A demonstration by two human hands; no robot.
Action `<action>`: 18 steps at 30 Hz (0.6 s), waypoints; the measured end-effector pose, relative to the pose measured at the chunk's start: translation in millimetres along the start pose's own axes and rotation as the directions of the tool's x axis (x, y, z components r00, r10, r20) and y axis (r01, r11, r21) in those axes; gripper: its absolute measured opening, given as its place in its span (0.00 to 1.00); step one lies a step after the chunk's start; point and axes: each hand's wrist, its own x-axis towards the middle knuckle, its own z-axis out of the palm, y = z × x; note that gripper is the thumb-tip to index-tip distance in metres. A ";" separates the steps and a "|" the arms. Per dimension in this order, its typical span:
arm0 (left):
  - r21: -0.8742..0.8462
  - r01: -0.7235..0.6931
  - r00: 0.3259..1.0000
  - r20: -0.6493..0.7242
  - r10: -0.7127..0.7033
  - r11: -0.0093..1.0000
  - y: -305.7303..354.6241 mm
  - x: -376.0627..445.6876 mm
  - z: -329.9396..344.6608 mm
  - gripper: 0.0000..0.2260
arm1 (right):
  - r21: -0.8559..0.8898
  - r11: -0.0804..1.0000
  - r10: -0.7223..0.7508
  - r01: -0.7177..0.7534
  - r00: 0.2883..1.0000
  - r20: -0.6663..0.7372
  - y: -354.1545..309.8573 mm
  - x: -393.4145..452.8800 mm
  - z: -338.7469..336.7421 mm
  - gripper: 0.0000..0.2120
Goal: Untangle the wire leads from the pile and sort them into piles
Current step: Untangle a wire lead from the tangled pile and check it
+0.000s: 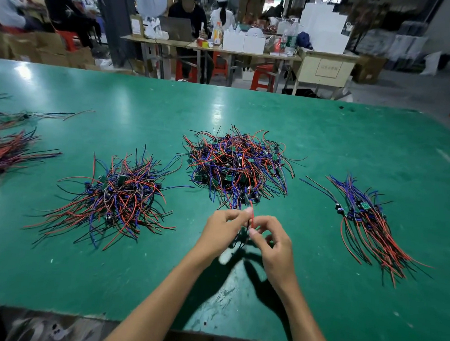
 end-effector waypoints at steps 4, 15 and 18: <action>-0.174 -0.049 0.998 -0.035 0.043 0.983 5.5 1.1 3.4 0.09 | -0.144 0.985 -0.094 0.093 0.996 0.003 -1.7 -1.2 0.7 0.03; 0.009 -0.293 0.933 -0.217 0.288 0.956 9.5 -4.1 -20.0 0.07 | 0.042 0.996 0.081 -0.077 0.992 -0.098 7.6 1.4 -2.2 0.07; 0.095 -0.337 0.885 -0.308 0.350 0.937 10.0 -5.0 -25.2 0.08 | 0.044 0.994 0.106 -0.102 0.989 -0.101 5.8 2.6 0.0 0.04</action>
